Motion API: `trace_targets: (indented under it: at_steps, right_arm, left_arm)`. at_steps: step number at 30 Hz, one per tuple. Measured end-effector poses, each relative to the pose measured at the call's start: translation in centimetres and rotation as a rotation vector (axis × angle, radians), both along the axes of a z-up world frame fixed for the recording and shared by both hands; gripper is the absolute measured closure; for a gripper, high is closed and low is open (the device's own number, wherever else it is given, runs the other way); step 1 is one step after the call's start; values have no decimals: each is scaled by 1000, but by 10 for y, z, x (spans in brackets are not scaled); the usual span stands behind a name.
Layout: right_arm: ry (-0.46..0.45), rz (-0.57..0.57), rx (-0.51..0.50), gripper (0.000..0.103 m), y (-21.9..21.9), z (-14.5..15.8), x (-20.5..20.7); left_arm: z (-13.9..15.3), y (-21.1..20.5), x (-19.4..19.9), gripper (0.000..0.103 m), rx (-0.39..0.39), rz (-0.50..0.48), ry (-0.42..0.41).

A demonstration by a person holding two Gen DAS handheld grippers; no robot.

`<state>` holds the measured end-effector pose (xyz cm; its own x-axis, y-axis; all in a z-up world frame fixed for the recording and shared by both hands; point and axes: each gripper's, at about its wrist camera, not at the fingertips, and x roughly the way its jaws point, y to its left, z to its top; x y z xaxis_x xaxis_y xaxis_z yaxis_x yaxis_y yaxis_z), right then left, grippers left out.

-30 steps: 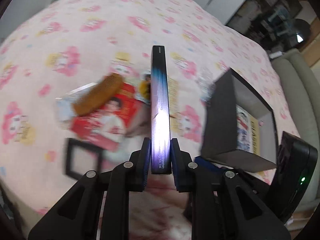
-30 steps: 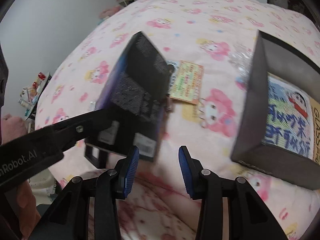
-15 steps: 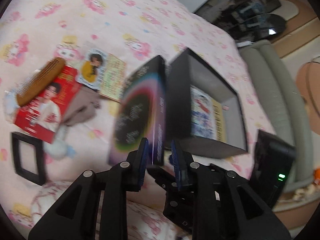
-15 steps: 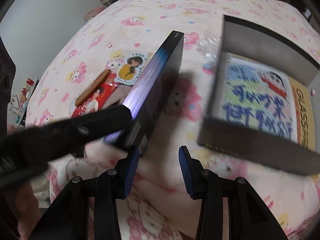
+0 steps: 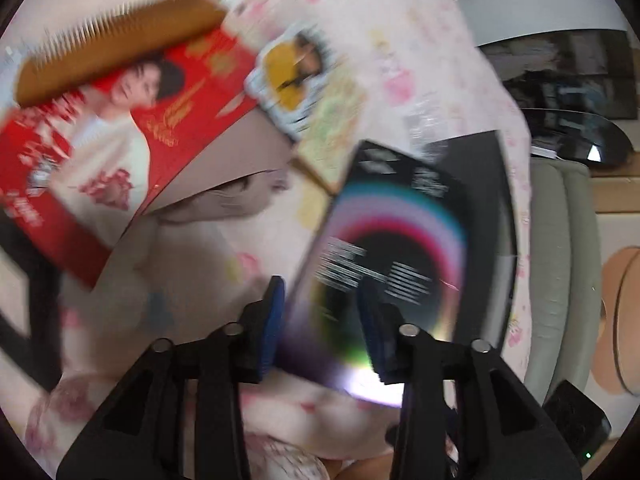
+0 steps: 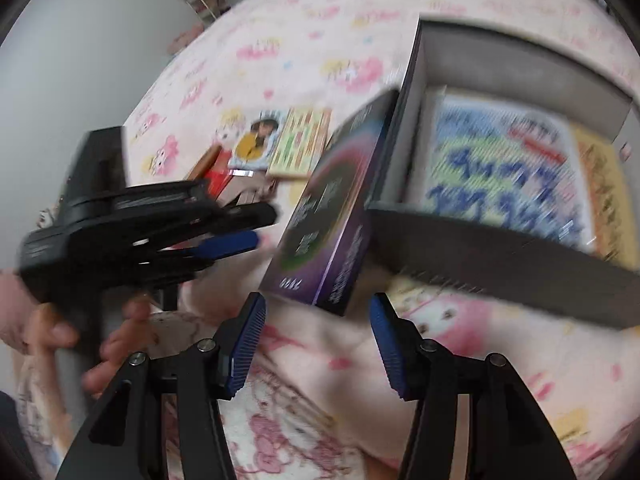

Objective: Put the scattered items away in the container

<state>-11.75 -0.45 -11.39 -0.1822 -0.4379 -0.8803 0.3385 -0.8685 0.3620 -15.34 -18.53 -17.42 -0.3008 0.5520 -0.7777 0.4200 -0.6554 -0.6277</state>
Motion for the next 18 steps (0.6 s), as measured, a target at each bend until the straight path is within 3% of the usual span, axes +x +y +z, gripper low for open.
trace_targets:
  at_steps: [6,10,18]
  right_arm:
    - [-28,-26,-16,53,-8,-17,-18]
    - [-46,-29,-28,72,-13,-28,-27]
    - [102,73,-112,75,2,20,8]
  left_arm:
    - [-20,4,-17,36,133,-25,-23]
    - [-20,10,-18,41,208,-64,4]
    - [27,14,28,51,231,-92,111]
